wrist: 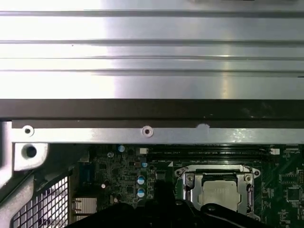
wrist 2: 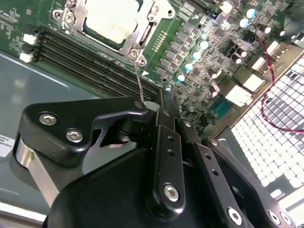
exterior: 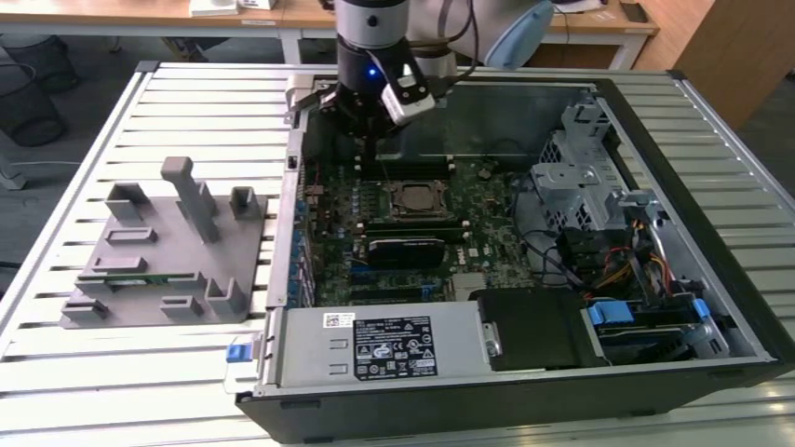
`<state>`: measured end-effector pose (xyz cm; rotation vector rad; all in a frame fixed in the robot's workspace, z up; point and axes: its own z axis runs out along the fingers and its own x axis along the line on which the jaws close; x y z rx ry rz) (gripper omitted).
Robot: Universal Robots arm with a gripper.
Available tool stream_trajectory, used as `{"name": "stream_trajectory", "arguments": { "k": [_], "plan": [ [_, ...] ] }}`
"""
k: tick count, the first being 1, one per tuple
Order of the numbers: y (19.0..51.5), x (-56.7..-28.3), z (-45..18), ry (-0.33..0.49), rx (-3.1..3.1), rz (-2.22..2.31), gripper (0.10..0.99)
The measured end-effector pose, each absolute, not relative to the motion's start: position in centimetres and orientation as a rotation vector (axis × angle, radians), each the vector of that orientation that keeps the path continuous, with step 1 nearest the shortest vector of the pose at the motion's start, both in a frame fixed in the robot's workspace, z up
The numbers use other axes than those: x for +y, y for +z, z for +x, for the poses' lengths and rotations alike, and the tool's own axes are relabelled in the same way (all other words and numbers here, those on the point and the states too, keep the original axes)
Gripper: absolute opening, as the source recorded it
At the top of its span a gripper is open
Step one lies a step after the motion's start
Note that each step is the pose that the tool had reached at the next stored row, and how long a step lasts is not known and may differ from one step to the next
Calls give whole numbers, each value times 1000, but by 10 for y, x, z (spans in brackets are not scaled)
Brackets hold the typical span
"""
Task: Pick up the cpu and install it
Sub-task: 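Install the first cpu locking lever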
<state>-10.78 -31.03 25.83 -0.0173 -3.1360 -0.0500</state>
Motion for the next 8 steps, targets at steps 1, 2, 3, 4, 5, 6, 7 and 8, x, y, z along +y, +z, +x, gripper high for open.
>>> {"name": "stream_trajectory", "arguments": {
  "k": [1,2,3,4,5,6,7,8],
  "plan": [
    [258,-310,-106,-50,-3136,-17,106],
    [258,-310,-104,-50,-3136,-16,106],
    [258,-310,-101,-51,-3136,-16,106],
    [258,-310,-97,-52,-3136,-15,106],
    [258,-310,-92,-53,-3136,-15,106],
    [258,-310,-88,-55,-3136,-15,106],
    [258,-310,-83,-56,-3136,-15,106],
    [258,-310,-79,-58,-3136,-15,106]
  ]
}}
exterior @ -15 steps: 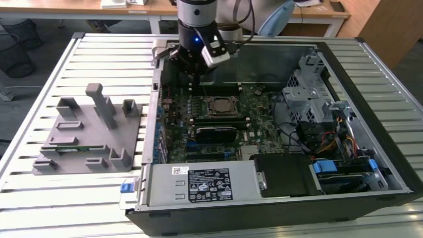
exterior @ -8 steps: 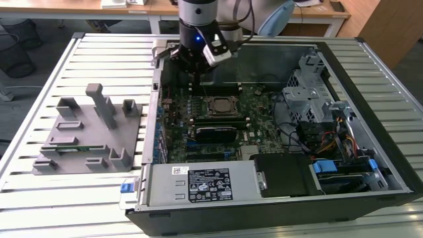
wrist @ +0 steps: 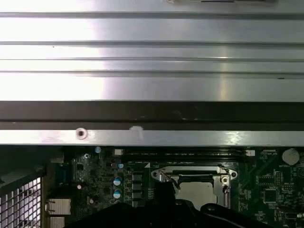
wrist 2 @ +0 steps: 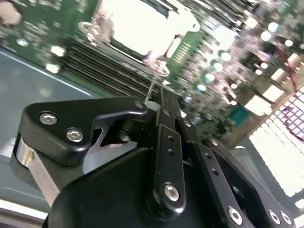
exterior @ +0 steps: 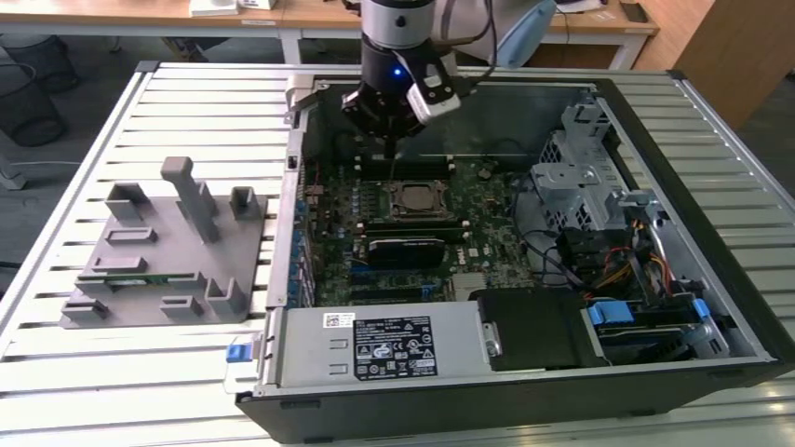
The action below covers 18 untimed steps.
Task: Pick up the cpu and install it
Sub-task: 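Install the first cpu locking lever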
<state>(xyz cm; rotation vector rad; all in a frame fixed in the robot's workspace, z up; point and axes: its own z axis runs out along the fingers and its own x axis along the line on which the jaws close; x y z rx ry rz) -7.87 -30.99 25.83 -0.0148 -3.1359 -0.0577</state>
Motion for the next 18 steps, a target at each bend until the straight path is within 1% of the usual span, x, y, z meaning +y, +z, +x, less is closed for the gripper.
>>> {"name": "stream_trajectory", "arguments": {
  "k": [4,9,18],
  "plan": [
    [258,-310,-61,-66,-3135,-15,106],
    [257,-316,-59,-174,-3131,-14,106],
    [247,-317,-56,-177,-3137,-3,106]
  ]
}}
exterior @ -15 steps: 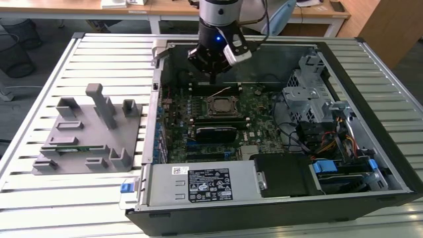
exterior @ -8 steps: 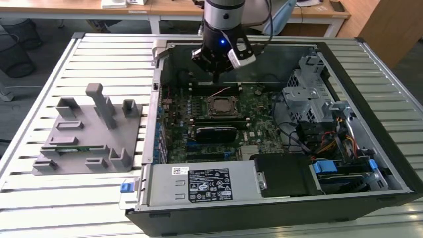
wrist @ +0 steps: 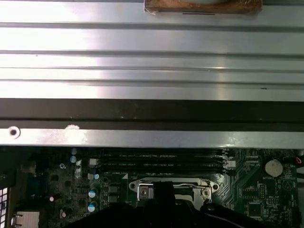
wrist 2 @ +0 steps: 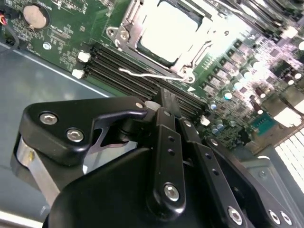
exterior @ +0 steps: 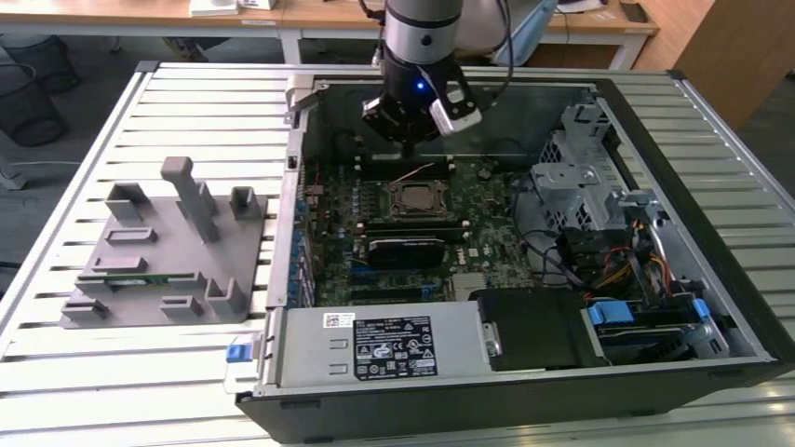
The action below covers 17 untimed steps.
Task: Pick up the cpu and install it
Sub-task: 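Install the first cpu locking lever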
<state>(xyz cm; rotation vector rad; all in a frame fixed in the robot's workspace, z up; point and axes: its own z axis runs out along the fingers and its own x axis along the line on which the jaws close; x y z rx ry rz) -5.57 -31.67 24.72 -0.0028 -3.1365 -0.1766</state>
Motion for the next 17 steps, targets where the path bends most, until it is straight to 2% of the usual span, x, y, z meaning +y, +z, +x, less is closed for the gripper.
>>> {"name": "stream_trajectory", "arguments": {
  "k": [17],
  "plan": [
    [237,-317,-45,-177,-3146,54,106]
  ]
}}
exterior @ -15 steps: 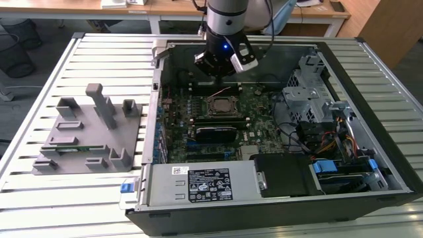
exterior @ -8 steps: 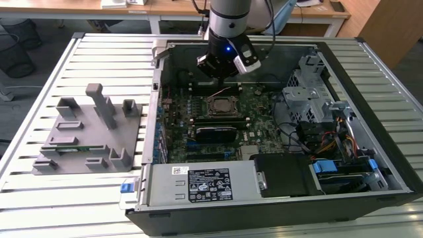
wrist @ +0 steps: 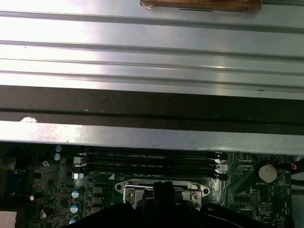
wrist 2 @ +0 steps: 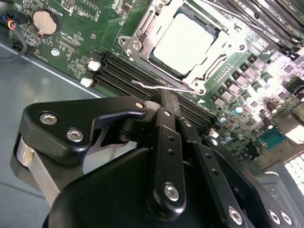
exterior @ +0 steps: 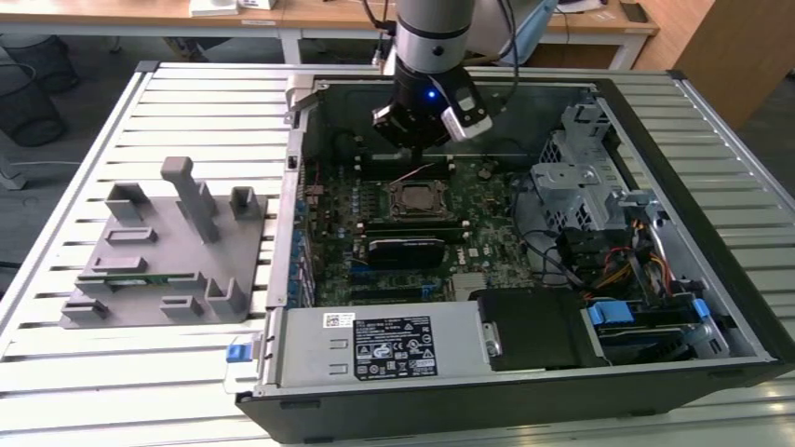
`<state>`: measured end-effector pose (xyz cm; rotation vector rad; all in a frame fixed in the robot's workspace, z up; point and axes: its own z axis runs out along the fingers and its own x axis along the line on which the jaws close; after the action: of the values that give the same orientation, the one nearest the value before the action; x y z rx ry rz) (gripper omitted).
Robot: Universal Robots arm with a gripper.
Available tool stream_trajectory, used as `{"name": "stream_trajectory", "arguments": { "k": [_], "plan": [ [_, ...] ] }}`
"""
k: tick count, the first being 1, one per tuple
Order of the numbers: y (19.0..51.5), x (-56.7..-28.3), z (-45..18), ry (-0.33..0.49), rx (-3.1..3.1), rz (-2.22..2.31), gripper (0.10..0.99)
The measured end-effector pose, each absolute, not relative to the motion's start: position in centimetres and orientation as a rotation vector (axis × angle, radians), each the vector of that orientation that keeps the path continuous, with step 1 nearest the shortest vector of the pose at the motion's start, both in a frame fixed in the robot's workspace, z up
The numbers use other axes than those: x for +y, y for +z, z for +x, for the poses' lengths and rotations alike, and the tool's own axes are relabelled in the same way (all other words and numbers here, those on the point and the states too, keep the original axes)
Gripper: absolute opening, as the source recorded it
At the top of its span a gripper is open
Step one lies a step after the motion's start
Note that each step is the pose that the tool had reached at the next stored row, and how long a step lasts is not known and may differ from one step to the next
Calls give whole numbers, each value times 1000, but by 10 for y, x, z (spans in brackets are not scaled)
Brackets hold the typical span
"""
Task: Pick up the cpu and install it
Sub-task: 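Install the first cpu locking lever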
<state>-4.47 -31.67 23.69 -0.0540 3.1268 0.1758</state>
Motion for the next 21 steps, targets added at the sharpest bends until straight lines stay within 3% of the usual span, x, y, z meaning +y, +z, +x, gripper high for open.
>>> {"name": "stream_trajectory", "arguments": {
  "k": [21],
  "plan": [
    [229,-316,-39,176,3127,-76,106]
  ]
}}
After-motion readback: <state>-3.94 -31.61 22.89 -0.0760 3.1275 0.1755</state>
